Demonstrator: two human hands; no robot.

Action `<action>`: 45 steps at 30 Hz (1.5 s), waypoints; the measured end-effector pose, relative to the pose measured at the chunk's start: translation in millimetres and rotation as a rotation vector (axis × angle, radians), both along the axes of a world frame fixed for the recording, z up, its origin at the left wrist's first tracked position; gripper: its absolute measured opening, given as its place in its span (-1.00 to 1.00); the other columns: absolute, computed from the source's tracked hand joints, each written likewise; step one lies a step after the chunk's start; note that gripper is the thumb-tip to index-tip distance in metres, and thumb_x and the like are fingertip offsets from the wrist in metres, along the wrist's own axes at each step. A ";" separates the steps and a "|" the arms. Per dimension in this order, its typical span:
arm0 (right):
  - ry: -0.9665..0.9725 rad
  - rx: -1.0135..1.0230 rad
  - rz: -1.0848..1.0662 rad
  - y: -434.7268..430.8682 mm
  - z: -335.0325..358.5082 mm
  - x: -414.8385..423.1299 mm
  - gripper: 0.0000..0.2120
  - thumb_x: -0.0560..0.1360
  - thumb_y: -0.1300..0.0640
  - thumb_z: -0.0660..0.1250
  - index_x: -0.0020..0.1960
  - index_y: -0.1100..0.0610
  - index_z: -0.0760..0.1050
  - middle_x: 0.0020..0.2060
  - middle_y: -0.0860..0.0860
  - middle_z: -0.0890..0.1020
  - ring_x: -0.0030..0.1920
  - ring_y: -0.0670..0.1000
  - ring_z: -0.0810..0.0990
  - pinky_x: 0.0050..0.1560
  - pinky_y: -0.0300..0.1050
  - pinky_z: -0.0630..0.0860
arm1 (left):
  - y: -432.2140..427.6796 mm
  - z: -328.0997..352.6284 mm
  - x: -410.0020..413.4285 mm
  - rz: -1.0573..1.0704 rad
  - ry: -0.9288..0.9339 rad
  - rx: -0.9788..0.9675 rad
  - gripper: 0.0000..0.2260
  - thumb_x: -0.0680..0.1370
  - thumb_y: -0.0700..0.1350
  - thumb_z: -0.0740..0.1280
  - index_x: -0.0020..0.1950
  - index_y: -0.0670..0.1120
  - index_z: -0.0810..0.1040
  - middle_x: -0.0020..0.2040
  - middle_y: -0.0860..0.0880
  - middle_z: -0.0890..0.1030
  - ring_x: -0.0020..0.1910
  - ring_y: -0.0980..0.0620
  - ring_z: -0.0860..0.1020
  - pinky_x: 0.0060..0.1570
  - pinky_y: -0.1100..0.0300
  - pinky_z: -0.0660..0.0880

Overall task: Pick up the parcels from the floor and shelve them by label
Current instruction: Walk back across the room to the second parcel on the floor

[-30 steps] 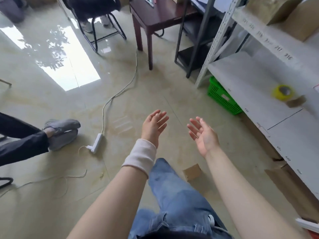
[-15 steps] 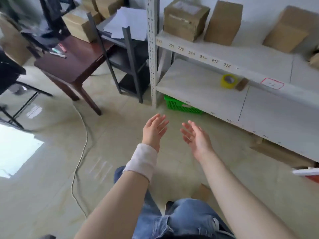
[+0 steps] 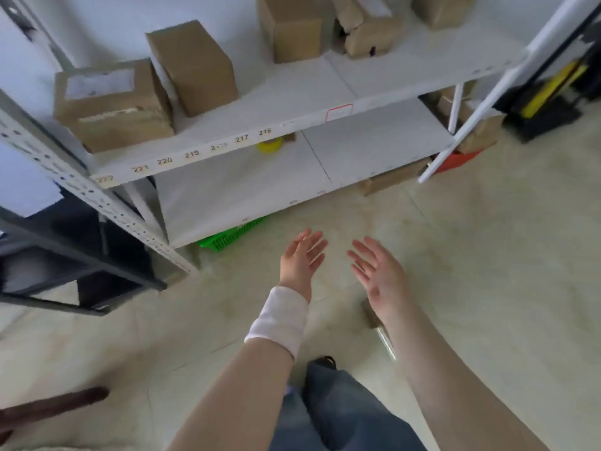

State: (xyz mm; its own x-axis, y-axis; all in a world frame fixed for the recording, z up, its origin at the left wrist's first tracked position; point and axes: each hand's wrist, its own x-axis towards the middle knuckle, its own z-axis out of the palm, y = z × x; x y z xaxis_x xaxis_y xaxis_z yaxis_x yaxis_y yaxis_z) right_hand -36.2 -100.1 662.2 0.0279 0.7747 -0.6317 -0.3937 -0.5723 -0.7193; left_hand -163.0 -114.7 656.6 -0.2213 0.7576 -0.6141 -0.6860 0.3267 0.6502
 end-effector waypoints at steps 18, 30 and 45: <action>0.041 -0.036 -0.790 -25.0 -24.7 143.3 -0.80 0.59 0.10 0.19 0.16 0.15 0.45 -0.01 0.03 0.61 -0.01 0.06 0.60 0.11 -0.06 0.47 | 71.7 -16.5 164.0 -0.812 0.143 -0.043 -0.79 0.63 -0.21 0.11 0.23 -0.13 0.41 0.28 -0.18 0.54 0.11 -0.10 0.54 0.12 0.13 0.47; 0.056 -0.176 -1.093 -44.4 -72.0 128.0 -0.77 0.59 0.10 0.19 0.21 0.15 0.42 0.15 0.09 0.57 0.14 0.14 0.56 0.21 -0.02 0.43 | 89.8 -75.7 170.9 -1.155 0.241 -0.153 -0.71 0.63 -0.20 0.12 0.34 -0.18 0.39 0.18 -0.12 0.55 0.12 -0.06 0.54 0.07 0.18 0.49; -0.057 -0.430 -0.886 -51.3 -331.7 164.8 -0.55 0.58 0.01 0.19 0.42 0.16 0.30 0.38 0.09 0.45 0.37 0.10 0.42 0.38 0.00 0.35 | 69.8 -325.5 204.6 -1.410 0.445 -0.302 -0.53 0.60 -0.19 0.19 0.50 -0.10 0.18 0.37 -0.09 0.40 0.27 -0.01 0.41 0.23 0.21 0.28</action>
State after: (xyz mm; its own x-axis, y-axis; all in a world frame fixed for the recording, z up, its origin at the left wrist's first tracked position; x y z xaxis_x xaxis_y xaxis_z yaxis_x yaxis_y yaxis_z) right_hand 128.7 -151.3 330.4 0.5268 0.1638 -0.8341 -0.7773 -0.3043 -0.5507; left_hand 41.6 -45.0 331.1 0.3538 0.3634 -0.8618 0.5241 0.6861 0.5045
